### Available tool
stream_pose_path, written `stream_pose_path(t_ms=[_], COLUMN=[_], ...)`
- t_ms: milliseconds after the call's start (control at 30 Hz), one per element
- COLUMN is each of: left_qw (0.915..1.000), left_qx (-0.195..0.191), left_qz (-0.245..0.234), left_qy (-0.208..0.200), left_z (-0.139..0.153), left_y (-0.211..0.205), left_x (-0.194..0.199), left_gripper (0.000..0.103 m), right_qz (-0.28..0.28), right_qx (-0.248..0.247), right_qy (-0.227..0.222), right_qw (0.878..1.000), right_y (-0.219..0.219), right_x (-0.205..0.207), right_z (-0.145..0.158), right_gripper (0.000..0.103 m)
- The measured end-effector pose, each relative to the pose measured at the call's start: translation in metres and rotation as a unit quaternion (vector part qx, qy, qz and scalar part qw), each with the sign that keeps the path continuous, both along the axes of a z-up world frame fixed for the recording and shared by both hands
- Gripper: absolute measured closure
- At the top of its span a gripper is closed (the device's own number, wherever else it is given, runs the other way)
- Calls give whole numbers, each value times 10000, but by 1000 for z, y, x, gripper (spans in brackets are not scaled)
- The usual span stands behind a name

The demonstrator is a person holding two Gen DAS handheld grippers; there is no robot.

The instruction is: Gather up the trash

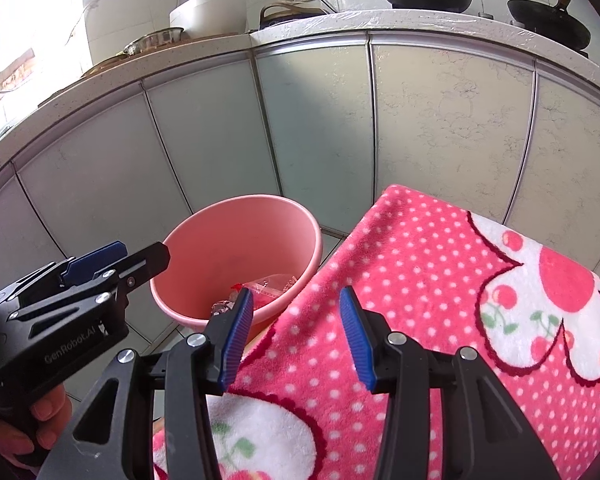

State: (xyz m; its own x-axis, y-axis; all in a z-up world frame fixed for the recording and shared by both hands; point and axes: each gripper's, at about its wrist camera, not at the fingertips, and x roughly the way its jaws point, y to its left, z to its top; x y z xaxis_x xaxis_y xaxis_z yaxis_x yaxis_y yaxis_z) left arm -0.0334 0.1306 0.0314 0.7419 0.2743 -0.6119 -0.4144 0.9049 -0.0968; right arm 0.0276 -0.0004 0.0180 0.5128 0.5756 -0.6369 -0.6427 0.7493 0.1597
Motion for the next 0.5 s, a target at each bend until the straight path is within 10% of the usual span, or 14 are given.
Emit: stream_pose_path(t_ms=[500], left_qw=[10000], left_qx=[-1], left_qz=[27], left_qy=[-71], left_z=[-3], left_y=[-25], left_x=[-17], left_gripper=[48], right_qz=[-194], right_qx=[-148], right_qy=[-426], right_qw=[9988], right_y=[-16], right_x=[-20], right_z=[3], right_gripper=[59])
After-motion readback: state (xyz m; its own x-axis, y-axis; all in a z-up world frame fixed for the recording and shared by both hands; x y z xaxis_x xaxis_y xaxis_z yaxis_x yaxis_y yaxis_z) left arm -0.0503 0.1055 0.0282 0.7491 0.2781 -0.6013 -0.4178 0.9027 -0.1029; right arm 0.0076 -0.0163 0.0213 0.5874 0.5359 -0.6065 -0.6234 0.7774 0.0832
